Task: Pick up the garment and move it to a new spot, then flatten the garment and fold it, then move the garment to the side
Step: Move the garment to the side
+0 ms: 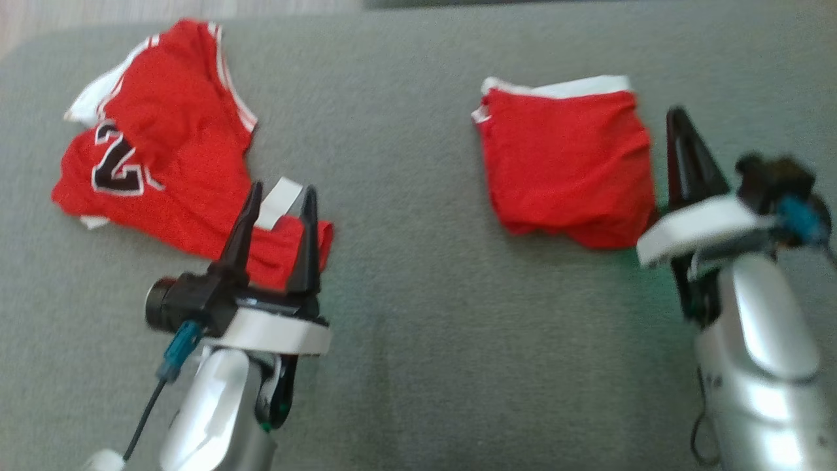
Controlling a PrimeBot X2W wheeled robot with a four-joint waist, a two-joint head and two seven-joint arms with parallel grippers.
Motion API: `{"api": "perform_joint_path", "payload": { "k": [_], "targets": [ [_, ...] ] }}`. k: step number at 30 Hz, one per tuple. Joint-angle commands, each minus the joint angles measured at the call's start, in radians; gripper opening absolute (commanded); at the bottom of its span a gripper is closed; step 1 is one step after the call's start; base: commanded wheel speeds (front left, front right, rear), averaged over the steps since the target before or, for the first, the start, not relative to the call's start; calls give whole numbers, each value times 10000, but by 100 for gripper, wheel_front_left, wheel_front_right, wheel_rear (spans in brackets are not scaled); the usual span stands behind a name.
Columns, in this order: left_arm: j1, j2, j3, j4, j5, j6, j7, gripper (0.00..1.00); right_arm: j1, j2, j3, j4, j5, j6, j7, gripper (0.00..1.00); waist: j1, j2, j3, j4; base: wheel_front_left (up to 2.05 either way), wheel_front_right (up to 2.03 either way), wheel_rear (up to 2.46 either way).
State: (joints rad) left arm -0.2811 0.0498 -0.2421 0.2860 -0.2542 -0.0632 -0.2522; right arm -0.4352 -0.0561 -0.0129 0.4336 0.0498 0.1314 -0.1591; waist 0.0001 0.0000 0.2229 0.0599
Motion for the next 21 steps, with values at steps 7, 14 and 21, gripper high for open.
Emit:
{"api": "perform_joint_path", "payload": {
  "k": [7,14,21],
  "targets": [
    [-1042,9,-354,-300,-223,-87,-95,100,-2154,-171,-415,2209,-553,-7,496,0,-1,0,1288,1136,0,0,0],
    [-1235,7,-689,-265,-492,130,-95,100,-3031,-212,-919,4647,-1200,-7,173,0,-1,0,1466,1391,0,0,0],
    [-1181,6,-707,-91,-543,179,-95,100,-3559,17,-390,5071,-1382,-7,-917,0,-1,0,1027,1346,0,0,0]
  ]
}}
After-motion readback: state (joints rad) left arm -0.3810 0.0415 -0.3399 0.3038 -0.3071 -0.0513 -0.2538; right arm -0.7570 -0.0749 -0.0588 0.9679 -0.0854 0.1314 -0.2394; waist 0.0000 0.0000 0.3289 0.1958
